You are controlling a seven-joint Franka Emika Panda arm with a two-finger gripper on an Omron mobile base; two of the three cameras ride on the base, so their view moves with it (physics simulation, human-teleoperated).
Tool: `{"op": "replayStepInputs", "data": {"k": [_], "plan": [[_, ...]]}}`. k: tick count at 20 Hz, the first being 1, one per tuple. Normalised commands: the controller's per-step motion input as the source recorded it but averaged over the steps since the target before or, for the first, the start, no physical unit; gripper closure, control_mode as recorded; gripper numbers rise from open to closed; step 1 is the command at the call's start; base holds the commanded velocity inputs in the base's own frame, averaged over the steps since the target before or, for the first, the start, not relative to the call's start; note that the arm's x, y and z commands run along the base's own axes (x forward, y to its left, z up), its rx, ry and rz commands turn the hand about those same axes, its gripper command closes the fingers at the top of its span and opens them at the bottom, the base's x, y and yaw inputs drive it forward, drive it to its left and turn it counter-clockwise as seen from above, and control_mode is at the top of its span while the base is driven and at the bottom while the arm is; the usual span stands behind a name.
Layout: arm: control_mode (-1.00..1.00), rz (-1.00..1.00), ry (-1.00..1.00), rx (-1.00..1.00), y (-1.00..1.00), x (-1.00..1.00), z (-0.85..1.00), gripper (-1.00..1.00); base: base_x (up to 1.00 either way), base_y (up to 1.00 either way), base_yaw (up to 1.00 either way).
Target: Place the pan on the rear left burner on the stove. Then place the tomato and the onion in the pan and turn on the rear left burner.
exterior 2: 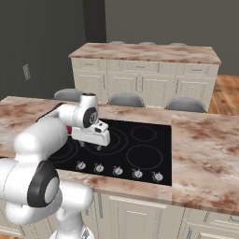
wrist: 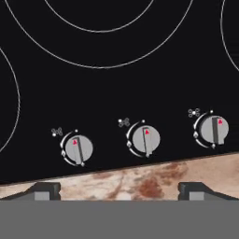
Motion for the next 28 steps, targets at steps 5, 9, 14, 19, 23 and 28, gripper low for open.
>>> {"op": "replayStepInputs", "data": {"k": [5, 9, 14, 19, 23, 28], "plan": [[-1.0, 0.04, 0.0, -0.06, -0.35, 0.0, -0.45, -1.0, 0.0, 0.0, 0.0], [-1.0, 0.04, 0.0, -0.01, -0.26, 0.0, -0.46, -1.0, 0.0, 0.0, 0.0], [-1.0, 0.02, 0.0, 0.0, -0.12, 0.0, -0.46, -1.0, 0.0, 0.0, 0.0], [-1.0, 0.01, 0.0, 0.0, -0.02, 0.0, -0.32, -1.0, 0.0, 0.0, 0.0], [-1.0, 0.0, 0.0, 0.0, 0.0, 0.0, -0.16, -1.0, 0.0, 0.0, 0.0], [-1.0, 0.0, 0.0, 0.0, 0.0, 0.0, -0.12, -1.0, 0.0, 0.0, 0.0]]}}
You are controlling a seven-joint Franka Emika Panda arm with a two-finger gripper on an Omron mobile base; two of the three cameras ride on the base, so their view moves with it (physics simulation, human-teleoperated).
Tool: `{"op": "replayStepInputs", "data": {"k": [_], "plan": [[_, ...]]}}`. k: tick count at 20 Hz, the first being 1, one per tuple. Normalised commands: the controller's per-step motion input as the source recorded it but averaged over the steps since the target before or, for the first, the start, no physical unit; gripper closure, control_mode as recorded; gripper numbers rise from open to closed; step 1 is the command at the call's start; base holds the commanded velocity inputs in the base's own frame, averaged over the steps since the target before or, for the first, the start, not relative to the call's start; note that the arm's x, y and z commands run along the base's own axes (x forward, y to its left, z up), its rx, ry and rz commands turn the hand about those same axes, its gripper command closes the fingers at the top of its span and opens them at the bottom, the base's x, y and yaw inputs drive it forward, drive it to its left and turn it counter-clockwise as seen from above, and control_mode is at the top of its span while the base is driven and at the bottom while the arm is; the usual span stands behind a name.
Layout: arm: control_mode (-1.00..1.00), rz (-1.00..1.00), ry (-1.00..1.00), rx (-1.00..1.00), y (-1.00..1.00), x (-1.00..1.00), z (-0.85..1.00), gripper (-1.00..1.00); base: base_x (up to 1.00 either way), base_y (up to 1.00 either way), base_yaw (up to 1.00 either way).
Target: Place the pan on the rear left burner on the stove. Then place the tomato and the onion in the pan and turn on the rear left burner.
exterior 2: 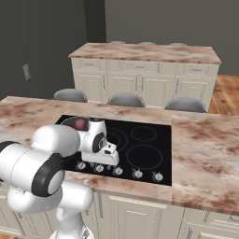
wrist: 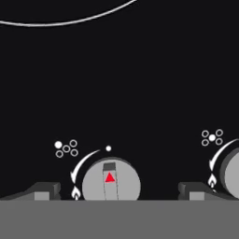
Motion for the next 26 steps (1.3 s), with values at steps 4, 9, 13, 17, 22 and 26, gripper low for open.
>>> {"op": "replayStepInputs", "data": {"k": [4, 9, 13, 17, 22, 26], "plan": [[-1.0, 0.0, 0.0, 0.0, -0.02, 0.0, -0.15, -1.0, 0.0, 0.0, 0.0], [-1.0, 0.0, 0.0, 0.0, 0.0, 0.0, -0.13, -1.0, 0.0, 0.0, 0.0], [-1.0, 0.0, 0.0, 0.0, 0.0, 0.0, -0.1, 1.0, 0.0, 0.0, 0.0], [-1.0, 0.02, -0.01, 0.0, 0.0, -0.12, -0.07, 1.0, 0.0, 0.0, 0.0], [-1.0, 0.07, -0.02, 0.0, 0.0, -0.22, -0.05, 1.0, 0.0, 0.0, 0.0], [-1.0, 0.22, 0.0, 0.0, 0.0, -0.06, -0.03, 1.0, 0.0, 0.0, 0.0]]}}
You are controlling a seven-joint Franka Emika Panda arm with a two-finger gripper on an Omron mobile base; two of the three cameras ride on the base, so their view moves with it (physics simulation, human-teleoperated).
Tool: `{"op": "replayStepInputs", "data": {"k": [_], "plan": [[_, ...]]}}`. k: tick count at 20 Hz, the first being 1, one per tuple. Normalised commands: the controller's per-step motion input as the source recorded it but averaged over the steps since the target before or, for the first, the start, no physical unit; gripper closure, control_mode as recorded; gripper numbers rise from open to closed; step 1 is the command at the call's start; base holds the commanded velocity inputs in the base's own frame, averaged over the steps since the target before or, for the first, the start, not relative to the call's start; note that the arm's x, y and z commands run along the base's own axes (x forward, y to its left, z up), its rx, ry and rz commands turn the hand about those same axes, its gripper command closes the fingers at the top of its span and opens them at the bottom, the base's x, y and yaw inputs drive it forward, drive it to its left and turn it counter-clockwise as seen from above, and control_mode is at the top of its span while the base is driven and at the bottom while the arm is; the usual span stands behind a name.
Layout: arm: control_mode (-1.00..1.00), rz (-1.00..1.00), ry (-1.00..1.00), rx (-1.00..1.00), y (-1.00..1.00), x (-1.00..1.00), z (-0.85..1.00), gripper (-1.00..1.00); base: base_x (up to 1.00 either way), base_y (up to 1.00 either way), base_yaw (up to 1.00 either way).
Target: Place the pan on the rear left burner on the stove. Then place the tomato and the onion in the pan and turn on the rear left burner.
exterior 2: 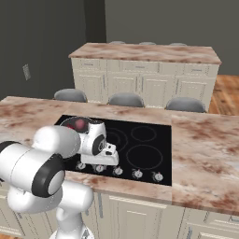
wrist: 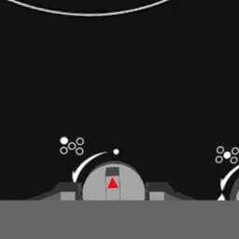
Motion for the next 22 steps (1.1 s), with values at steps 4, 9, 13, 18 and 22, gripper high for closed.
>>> {"op": "replayStepInputs", "data": {"k": [4, 9, 13, 18, 22], "plan": [[-1.0, 0.41, 0.0, 0.01, 0.0, 0.0, -0.1, 1.0, 0.0, 0.0, 0.0], [-1.0, 0.53, 0.04, 0.14, -0.04, 0.03, -0.15, 1.0, 0.0, 0.0, 0.0], [-1.0, 0.58, 0.13, 0.21, -0.09, 0.17, -0.2, 1.0, 0.0, 0.0, 0.0], [-1.0, 0.24, 0.14, 0.1, 0.0, 0.15, -0.13, 1.0, 0.0, 0.0, 0.0], [-1.0, 0.0, 0.03, 0.0, 0.1, 0.0, -0.03, 1.0, 0.0, 0.0, 0.0]]}}
